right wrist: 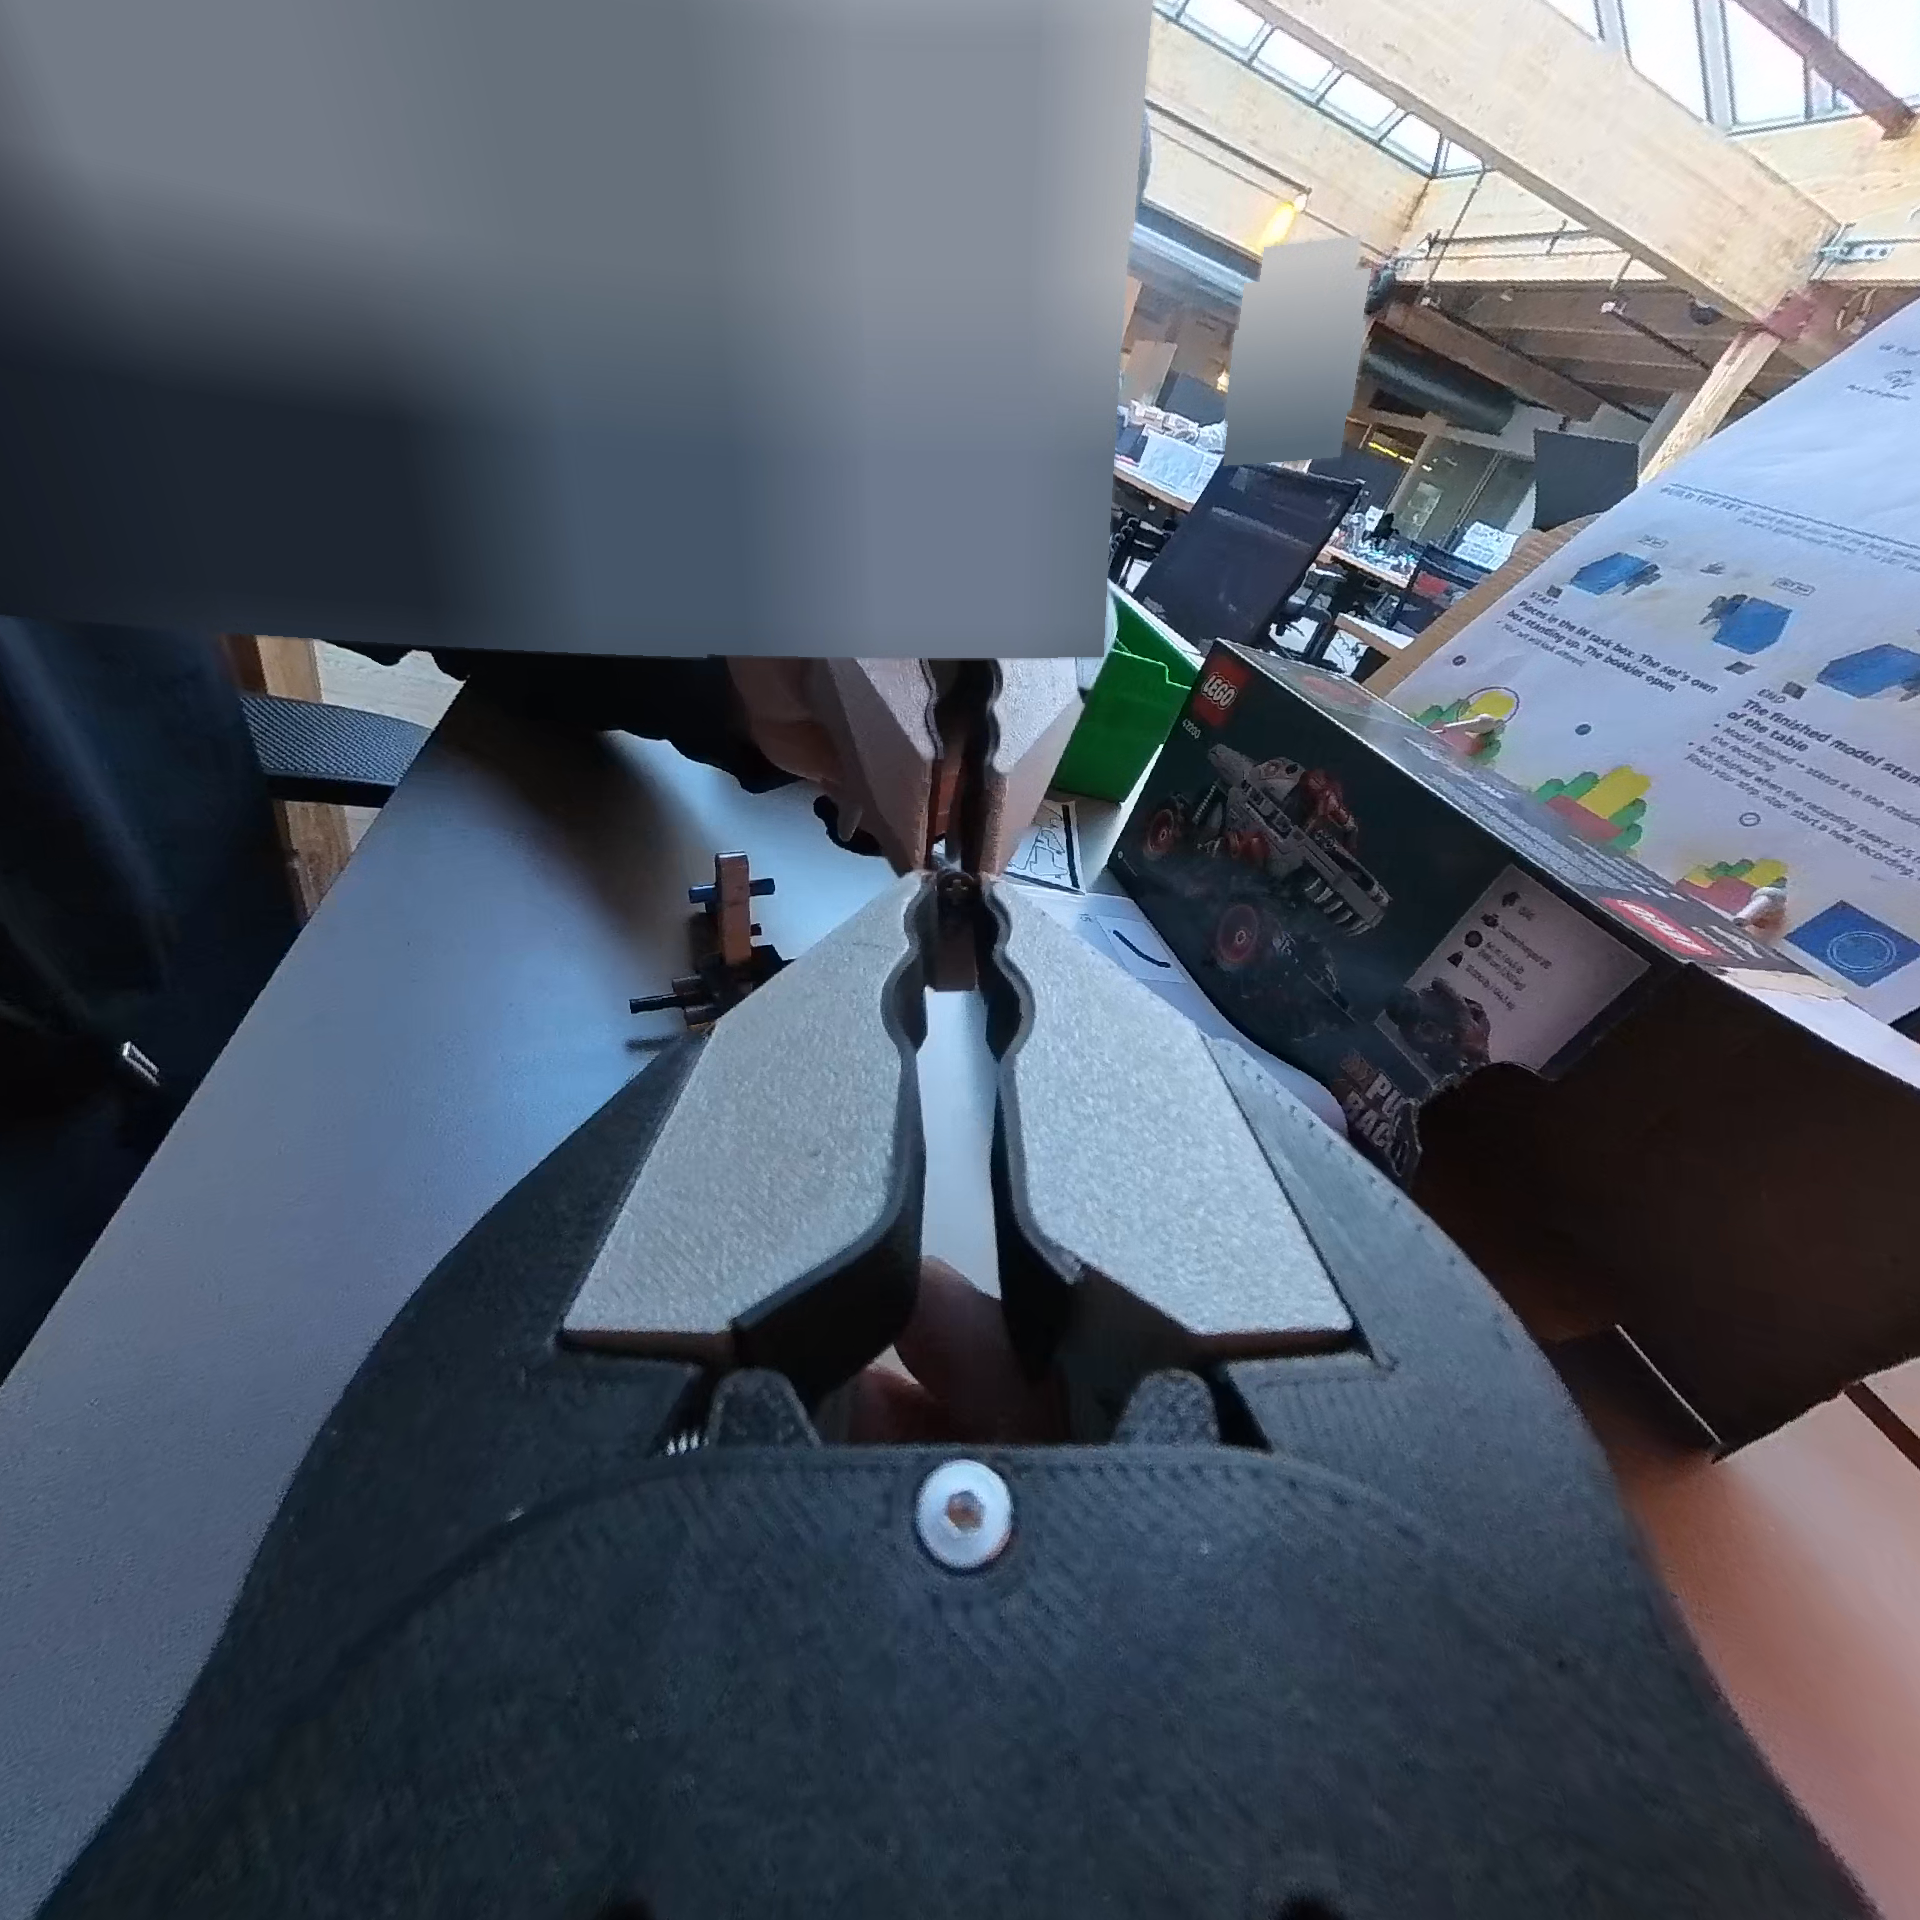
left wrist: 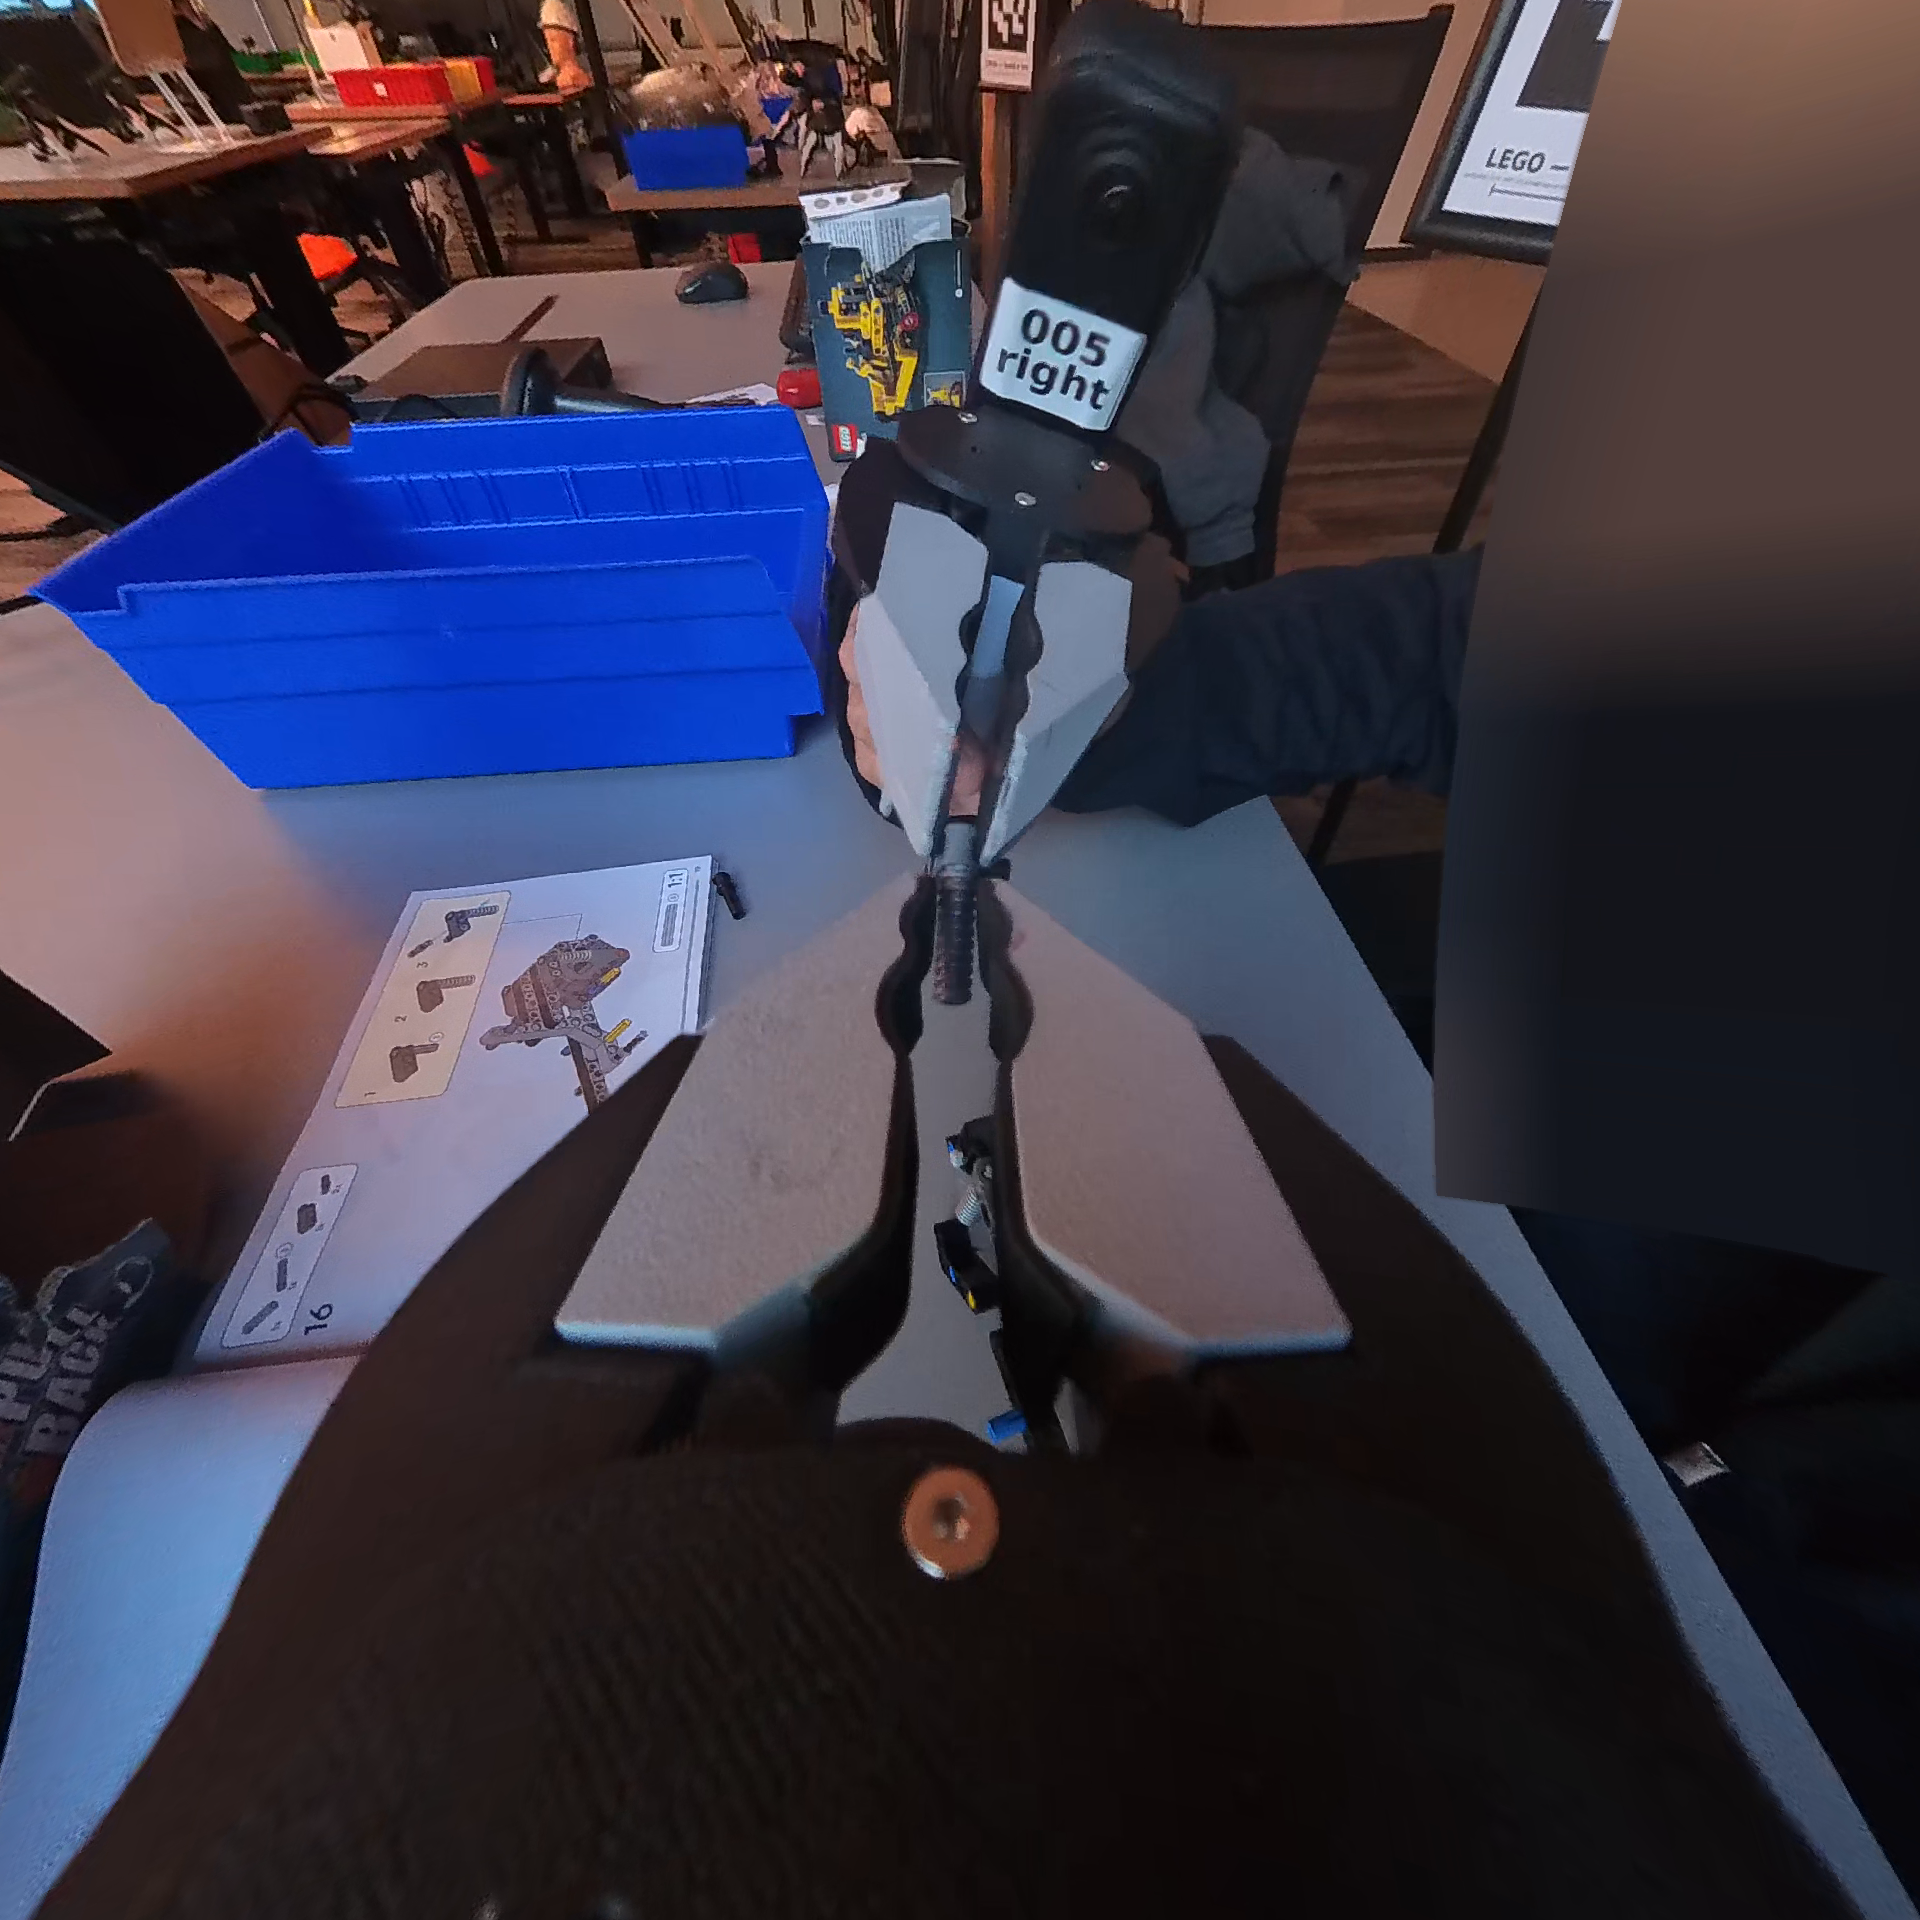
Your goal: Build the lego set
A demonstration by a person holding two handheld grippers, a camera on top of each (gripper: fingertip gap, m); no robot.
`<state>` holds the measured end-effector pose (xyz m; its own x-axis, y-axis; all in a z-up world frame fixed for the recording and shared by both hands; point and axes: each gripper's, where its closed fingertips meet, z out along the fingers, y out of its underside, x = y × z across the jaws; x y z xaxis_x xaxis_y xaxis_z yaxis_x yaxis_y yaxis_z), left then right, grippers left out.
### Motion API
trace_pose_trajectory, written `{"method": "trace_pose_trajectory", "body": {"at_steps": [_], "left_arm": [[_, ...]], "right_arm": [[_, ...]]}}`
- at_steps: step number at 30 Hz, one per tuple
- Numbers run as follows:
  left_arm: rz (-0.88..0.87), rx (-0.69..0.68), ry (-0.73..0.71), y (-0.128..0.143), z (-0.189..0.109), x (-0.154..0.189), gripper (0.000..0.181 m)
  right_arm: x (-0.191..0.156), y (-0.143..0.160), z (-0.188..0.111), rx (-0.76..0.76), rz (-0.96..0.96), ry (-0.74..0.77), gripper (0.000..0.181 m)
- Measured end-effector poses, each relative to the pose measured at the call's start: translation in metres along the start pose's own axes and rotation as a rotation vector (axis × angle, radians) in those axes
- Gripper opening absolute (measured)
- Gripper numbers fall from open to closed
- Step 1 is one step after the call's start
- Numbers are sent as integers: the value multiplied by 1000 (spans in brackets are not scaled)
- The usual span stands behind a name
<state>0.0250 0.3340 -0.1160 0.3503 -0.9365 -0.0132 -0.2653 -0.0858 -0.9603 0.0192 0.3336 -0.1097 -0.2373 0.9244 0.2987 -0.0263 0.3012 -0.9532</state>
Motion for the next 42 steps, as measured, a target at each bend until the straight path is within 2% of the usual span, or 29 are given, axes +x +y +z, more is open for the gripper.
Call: {"method": "trace_pose_trajectory", "body": {"at_steps": [11, 18, 30, 33, 39, 42], "left_arm": [[38, -23, -33, 2, 1, 0, 5], [123, -201, -67, 27, 6, 2, 4], [123, -238, -79, 41, 12, 3, 3], [161, -281, -96, 45, 13, 3, 3], [172, -256, -113, 39, 11, 1, 4], [151, -184, -104, 28, 9, -2, 5]], "right_arm": [[-1, 3, 0, -38, -68, 22, 4], [-10, 25, 4, -145, -63, -34, 4], [-17, 42, 4, -223, -45, -84, 4], [-18, 47, 5, -255, -75, -83, 5], [-14, 40, 5, -216, -65, -60, 4], [-7, 28, 4, -169, -69, -30, 4]]}}
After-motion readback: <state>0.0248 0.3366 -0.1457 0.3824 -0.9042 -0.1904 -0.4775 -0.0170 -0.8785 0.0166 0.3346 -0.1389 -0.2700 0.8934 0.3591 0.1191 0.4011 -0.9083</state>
